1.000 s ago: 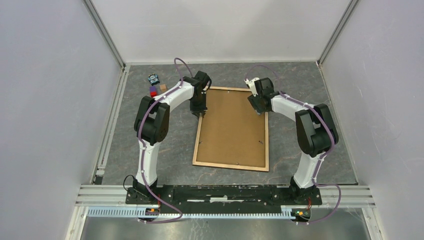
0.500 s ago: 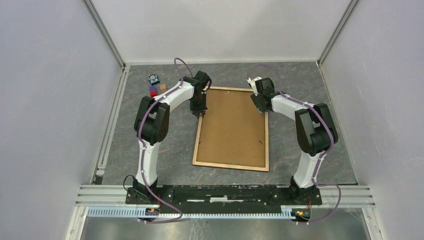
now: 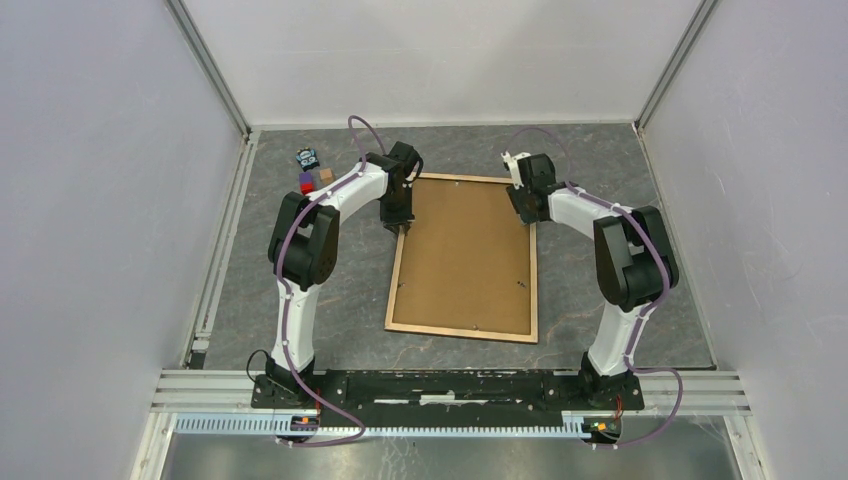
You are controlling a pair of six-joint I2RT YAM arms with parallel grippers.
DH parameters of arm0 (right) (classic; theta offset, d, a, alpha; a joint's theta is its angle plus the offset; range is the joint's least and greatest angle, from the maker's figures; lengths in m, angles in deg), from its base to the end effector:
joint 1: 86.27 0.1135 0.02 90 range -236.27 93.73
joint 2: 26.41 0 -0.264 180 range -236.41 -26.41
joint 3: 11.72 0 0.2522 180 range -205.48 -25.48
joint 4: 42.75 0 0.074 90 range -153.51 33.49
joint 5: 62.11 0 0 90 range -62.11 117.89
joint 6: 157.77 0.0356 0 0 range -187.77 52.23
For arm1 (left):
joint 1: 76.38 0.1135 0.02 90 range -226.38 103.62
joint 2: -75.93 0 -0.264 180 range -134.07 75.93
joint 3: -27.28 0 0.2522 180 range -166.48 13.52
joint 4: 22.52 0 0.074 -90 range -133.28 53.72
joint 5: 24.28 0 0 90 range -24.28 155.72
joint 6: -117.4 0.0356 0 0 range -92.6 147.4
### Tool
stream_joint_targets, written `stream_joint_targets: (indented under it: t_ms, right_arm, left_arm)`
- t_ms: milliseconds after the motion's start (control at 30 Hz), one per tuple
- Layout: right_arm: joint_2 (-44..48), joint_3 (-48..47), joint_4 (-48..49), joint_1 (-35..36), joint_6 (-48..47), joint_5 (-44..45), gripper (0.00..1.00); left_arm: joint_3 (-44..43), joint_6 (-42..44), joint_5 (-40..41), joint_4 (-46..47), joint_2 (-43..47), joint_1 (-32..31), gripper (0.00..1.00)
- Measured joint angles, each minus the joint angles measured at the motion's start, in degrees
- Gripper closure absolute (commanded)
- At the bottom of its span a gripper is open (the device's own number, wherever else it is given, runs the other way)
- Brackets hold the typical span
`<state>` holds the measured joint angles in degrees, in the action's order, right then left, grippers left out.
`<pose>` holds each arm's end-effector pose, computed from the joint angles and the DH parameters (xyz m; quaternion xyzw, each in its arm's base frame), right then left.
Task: Put the photo into the frame
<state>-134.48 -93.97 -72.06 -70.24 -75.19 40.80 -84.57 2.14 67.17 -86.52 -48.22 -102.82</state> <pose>0.3780 0.1003 0.1655 -0.1597 0.9351 -0.0846 0.3049 0.3949 -0.1954 0.1718 0.0087 0.9927 -0.0407 0.1128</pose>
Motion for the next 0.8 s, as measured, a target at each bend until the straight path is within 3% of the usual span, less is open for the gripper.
stream_joint_targets:
  t_ms: [133,333,467,800]
  right_arm:
    - [0.0,-0.1,-0.3,-1.6,1.6,-3.3,0.55]
    - [-0.7,-0.7,0.9,-2.5,3.0,-5.7,0.72]
    - [-0.9,-0.8,1.3,-2.7,3.2,-5.6,0.73]
    - [-0.5,-0.6,1.8,-3.4,2.7,-6.9,0.46]
  left_arm:
    - [0.0,0.0,0.0,0.0,0.0,0.0,0.70]
    - [0.0,0.0,0.0,0.0,0.0,0.0,0.70]
    - [0.0,0.0,0.0,0.0,0.0,0.0,0.70]
    - [0.0,0.0,-0.1,0.0,0.0,0.0,0.71]
